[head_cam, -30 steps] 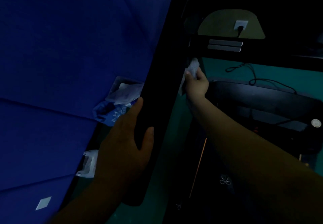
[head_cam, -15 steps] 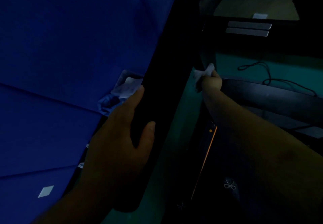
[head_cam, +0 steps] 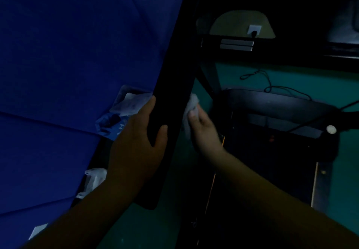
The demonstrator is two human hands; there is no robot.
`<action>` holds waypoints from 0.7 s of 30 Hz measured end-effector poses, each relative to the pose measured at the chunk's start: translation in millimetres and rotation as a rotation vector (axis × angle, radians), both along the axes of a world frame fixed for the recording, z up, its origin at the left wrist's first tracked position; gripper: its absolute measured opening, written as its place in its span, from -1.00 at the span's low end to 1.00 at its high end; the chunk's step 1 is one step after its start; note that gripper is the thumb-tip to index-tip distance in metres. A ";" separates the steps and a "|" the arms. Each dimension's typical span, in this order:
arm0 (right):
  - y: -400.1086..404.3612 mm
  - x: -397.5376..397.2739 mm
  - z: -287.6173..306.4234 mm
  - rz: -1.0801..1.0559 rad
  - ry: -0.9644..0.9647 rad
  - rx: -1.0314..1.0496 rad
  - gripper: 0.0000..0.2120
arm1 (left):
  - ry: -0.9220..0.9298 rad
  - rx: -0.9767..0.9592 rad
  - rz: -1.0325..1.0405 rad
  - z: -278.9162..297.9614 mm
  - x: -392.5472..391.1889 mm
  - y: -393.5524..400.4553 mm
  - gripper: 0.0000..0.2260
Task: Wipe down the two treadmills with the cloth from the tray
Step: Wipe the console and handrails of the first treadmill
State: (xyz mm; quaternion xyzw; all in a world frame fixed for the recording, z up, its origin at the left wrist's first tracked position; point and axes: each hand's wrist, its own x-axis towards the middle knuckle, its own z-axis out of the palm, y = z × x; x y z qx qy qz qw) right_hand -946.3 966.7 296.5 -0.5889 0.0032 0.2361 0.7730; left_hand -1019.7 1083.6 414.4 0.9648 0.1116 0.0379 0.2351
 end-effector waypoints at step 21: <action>12.1 -116.0 8.2 0.172 0.398 0.128 -0.80 | -0.014 -0.044 0.010 0.1 -1.4 1.2 -0.47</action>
